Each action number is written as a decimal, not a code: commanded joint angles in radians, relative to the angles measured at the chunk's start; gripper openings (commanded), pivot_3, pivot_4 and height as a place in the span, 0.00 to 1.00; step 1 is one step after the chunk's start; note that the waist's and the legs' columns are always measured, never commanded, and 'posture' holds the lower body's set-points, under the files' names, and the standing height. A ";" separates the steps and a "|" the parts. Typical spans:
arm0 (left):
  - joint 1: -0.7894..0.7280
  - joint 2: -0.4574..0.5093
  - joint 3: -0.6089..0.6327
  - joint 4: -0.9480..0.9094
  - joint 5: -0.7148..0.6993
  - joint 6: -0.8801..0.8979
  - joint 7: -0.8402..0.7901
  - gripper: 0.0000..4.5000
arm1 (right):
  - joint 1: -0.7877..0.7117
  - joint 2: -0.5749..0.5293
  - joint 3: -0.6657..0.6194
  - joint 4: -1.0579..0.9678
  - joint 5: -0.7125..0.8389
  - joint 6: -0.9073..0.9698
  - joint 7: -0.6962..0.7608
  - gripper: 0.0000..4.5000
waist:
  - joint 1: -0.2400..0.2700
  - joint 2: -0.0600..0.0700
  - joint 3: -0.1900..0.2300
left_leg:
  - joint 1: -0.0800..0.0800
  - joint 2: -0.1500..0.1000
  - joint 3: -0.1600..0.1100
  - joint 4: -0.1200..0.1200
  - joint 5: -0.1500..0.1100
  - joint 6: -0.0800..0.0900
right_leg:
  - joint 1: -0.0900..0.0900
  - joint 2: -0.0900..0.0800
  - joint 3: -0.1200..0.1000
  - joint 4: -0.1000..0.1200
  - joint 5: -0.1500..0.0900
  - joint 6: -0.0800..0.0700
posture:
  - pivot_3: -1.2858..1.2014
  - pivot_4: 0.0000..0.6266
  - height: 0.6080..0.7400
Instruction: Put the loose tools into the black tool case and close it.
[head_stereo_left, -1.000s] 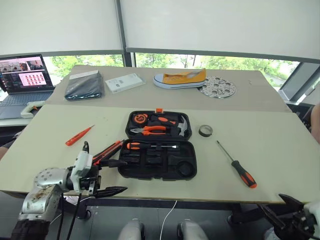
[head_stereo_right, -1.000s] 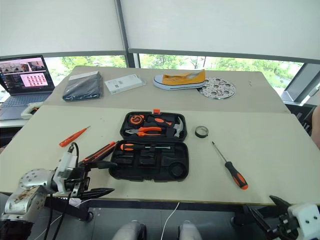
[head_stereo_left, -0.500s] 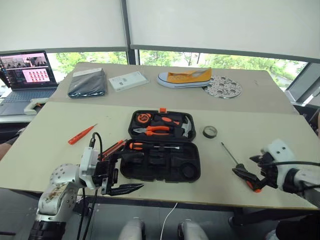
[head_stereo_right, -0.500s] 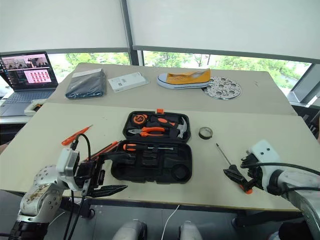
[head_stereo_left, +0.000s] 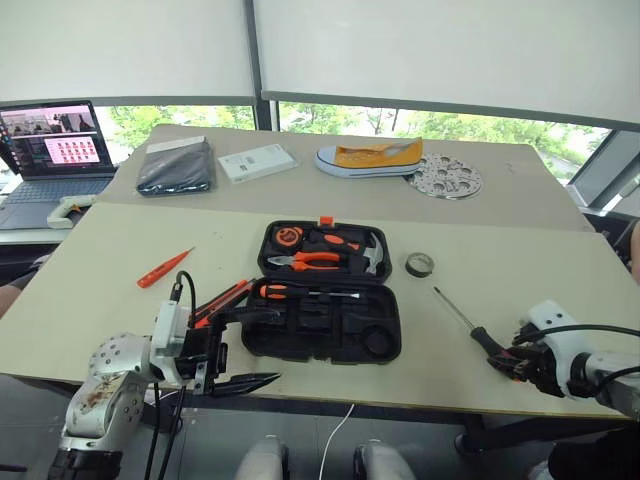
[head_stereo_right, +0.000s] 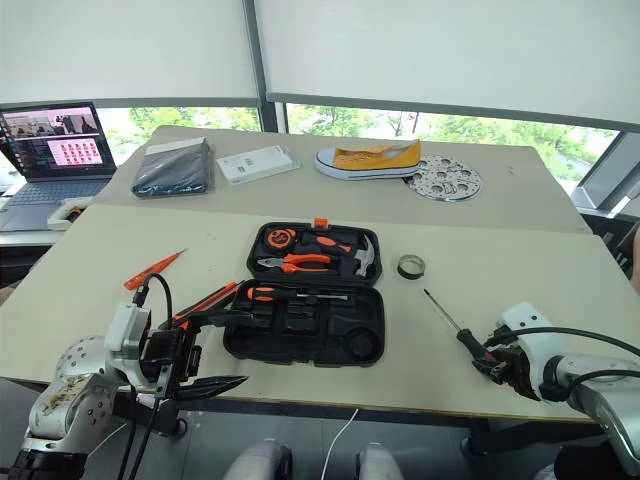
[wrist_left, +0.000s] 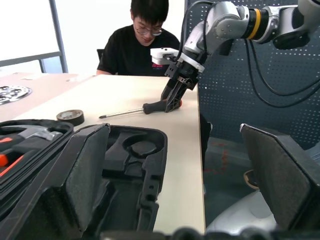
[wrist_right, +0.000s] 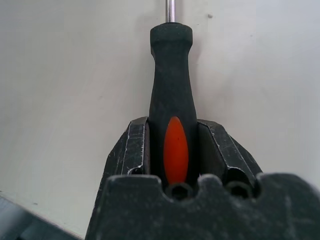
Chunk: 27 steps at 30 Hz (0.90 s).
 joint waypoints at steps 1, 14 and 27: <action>0.000 0.024 0.037 -0.006 -0.011 0.005 0.018 1.00 | 0.084 0.021 -0.142 0.008 -0.032 -0.213 0.106 0.22 | -0.001 0.001 0.000 | -0.001 0.000 0.000 0.001 0.000 0.000 | 0.000 -0.001 0.000 0.000 0.000 0.000 | 0.52 0.24 1.00; 0.041 0.020 0.130 -0.032 0.047 0.023 0.269 1.00 | -0.579 0.093 0.382 0.022 -0.242 -0.464 0.426 0.22 | -0.046 0.004 0.007 | 0.004 0.007 -0.001 0.002 0.000 0.000 | -0.002 0.004 0.001 0.002 0.005 -0.002 | 0.52 0.24 1.00; 0.194 0.035 0.188 -0.051 0.034 0.008 0.256 1.00 | -1.065 0.255 0.852 0.276 -0.548 -0.272 0.553 0.22 | -0.012 0.003 0.007 | -0.016 0.013 0.005 0.002 -0.004 -0.004 | -0.024 0.012 0.000 0.005 0.012 -0.012 | 0.52 0.24 1.00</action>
